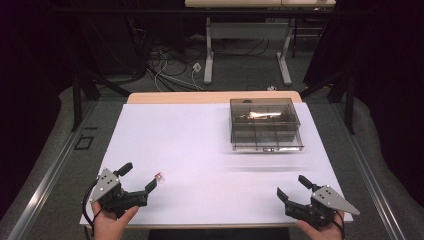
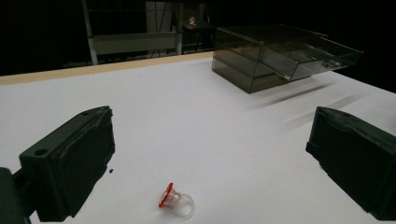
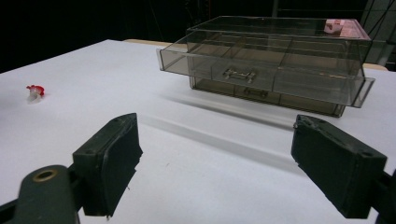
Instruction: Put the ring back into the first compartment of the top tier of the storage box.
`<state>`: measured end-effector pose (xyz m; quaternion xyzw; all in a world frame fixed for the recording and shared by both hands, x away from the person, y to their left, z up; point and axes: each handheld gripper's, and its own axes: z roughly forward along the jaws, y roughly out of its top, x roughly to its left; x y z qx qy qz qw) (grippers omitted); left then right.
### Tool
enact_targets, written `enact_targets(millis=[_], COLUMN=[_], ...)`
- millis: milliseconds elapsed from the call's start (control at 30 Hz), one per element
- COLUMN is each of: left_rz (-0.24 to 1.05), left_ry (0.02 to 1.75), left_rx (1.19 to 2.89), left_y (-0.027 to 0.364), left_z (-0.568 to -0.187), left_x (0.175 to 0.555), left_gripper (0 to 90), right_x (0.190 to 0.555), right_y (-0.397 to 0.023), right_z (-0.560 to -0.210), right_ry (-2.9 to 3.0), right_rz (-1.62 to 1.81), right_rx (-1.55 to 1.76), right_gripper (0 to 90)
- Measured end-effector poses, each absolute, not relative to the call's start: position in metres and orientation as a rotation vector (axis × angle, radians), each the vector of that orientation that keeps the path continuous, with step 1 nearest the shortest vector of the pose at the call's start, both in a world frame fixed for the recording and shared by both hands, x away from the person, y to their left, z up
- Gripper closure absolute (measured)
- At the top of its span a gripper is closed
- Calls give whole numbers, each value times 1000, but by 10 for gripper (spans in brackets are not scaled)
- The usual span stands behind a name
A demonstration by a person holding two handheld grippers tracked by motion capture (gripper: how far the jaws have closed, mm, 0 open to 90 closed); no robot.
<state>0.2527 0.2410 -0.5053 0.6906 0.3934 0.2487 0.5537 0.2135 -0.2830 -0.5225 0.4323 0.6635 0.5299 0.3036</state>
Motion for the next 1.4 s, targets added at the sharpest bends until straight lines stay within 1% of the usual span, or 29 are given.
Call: enact_targets(millis=[400,600,700,800,1067,1167,1200,1233,1267,1400], left_rz=[562,567,565,554,539,540,542,540,538,500], left_ry=[939,950,948,957,1024,1039,1041,1045,1043,1067], left_rx=[1674,1737,1753,1766,1791,1799,1801,1799,1806,1791], left_y=[235,231,230,230,230,231,231,231,232,233], left_z=[-512,-517,-518,-520,-530,-533,-534,-534,-535,-538], left_x=[264,270,272,275,289,293,294,295,296,300], left_gripper=[30,58,87,151,162,178,207,207,226,240], right_x=[213,209,208,209,211,212,212,212,212,212], right_y=[-294,-294,-295,-295,-295,-296,-296,-296,-296,-296], right_z=[-521,-522,-522,-523,-524,-525,-525,-525,-525,-525], right_ry=[1720,1719,1720,1736,1757,1758,1756,1756,1757,1755], right_rz=[1415,1404,1396,1397,1400,1401,1403,1403,1402,1403], right_rx=[1180,1180,1174,1168,1186,1187,1189,1189,1189,1197], right_gripper=[152,152,152,152,152,152,152,152,152,152])
